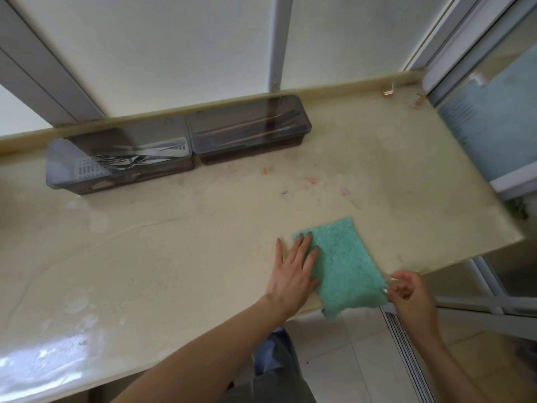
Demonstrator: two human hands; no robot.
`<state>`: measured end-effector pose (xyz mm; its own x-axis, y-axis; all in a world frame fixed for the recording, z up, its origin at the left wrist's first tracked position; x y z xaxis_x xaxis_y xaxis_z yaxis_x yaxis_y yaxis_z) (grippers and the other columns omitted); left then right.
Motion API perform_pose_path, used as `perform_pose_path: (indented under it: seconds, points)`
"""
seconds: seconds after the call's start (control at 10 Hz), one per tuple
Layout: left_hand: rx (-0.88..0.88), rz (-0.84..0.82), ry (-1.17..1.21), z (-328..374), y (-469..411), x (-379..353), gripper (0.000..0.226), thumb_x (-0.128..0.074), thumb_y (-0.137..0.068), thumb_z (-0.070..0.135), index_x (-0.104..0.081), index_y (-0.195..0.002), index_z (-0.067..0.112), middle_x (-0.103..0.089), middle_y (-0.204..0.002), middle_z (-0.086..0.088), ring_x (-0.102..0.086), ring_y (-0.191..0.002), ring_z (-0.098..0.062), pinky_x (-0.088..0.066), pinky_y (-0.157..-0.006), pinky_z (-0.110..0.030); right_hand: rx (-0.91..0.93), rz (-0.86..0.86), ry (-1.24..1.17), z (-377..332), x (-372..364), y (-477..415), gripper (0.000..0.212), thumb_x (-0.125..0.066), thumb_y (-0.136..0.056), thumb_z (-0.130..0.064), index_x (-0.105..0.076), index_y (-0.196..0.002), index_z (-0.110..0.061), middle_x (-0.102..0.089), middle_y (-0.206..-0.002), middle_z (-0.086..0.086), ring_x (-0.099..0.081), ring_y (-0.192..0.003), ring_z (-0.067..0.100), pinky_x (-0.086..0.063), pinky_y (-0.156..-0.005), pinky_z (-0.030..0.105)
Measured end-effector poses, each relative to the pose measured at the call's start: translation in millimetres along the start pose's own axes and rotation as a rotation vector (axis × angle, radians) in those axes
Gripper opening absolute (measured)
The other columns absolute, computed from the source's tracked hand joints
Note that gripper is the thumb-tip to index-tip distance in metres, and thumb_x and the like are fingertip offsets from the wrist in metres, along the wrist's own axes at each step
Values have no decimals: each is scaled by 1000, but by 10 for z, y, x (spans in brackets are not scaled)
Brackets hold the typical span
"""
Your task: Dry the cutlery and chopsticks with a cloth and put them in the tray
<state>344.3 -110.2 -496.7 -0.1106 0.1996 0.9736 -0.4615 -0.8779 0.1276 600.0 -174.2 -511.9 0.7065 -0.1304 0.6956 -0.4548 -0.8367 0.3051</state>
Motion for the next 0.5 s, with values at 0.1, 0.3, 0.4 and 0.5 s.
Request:
perform_pose_path:
  seconds: [0.1, 0.3, 0.4, 0.5]
  points:
    - [21, -9, 13, 5, -6, 3, 70, -72, -67, 51, -57, -125, 15, -46, -142, -13, -44, -131, -27, -40, -96, -62, 14, 71, 121, -44, 173, -9, 42, -69, -75, 2, -57, -85, -37, -65, -92, 8, -59, -77, 29, -45, -67, 35]
    - [-100, -19, 25, 192, 84, -8, 73, -66, -66, 58, -43, -131, 34, -33, -150, -17, -30, -136, -44, -26, -98, -72, 680, 22, 389, -1096, -253, -34, 37, -47, -82, -25, -68, -111, -19, -59, -117, 4, -52, -101, 23, -37, -88, 33]
    - [-255, -90, -22, 339, 234, -62, 65, -68, -66, 54, -50, -127, 39, -42, -145, -10, -37, -133, -41, -34, -94, -70, 766, 2, 563, -1279, -501, -324, 36, -51, -84, -26, -65, -118, -26, -58, -128, 1, -52, -109, 25, -34, -91, 37]
    - [-292, -94, 30, 207, 349, 137, 53, -63, -77, 52, -54, -126, 34, -37, -149, -7, -31, -139, -30, -33, -100, -66, 568, -39, 428, -1413, -339, -543, 34, -65, -85, -13, -64, -118, -22, -59, -128, 5, -56, -111, 29, -39, -94, 39]
Point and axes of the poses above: each hand's wrist, its own y-axis away from the middle knuckle, its own x-axis out of the back of the hand, z = x × y, the point moved 8 cm from there along -y, towards the middle knuckle
